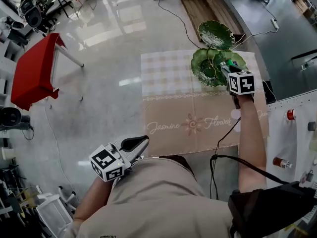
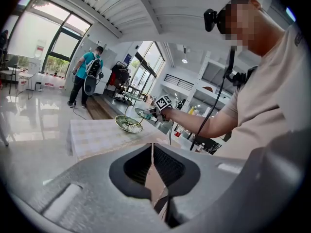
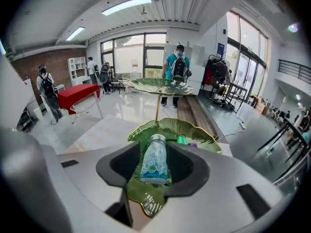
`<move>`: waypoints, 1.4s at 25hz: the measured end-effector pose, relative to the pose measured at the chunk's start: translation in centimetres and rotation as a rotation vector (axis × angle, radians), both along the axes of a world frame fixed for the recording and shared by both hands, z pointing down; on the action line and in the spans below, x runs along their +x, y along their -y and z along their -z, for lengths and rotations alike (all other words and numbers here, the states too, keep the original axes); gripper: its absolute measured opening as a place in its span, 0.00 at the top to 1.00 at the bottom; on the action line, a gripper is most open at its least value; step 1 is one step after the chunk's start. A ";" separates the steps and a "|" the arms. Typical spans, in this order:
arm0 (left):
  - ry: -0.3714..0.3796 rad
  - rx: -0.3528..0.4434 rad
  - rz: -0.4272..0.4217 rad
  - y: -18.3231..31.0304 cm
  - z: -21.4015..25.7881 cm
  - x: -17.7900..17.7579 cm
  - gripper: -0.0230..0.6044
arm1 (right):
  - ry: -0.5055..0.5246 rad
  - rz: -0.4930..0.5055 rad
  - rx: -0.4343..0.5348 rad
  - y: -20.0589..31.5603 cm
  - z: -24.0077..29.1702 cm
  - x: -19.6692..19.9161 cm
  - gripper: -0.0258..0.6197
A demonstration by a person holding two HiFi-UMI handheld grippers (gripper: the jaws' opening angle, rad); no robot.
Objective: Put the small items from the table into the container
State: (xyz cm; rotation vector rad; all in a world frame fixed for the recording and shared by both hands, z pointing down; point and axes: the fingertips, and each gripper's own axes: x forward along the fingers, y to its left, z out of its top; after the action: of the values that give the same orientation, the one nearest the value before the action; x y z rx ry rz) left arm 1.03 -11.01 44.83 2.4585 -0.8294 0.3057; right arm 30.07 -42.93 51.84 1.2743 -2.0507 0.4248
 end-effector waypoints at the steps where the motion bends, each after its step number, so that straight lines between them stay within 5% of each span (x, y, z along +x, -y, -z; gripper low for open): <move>1: -0.002 0.000 -0.001 -0.1 0.0 -0.1 0.95 | 0.006 -0.005 0.010 -0.2 0.5 0.0 0.69; 6: -0.017 0.013 -0.008 -0.8 0.4 -1.0 0.95 | 0.041 -0.047 0.071 -2.5 3.2 -0.4 0.70; 14: -0.044 0.036 -0.047 -3.5 1.3 -4.1 0.95 | -0.016 -0.061 0.211 -12.7 6.7 -3.7 0.91; 25: -0.074 0.064 -0.142 -9.1 1.9 -8.6 0.95 | 0.186 -0.008 0.032 -32.9 0.4 -17.9 0.94; 35: -0.072 0.052 -0.288 -16.7 1.1 -11.7 0.95 | 0.290 -0.054 0.022 -46.3 -0.5 -26.2 0.94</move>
State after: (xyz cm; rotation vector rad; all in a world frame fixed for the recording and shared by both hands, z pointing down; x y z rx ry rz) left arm -10.63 5.65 43.71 2.6215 -0.4567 0.2990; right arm 3.91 3.32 52.34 1.3479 -2.2685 0.6458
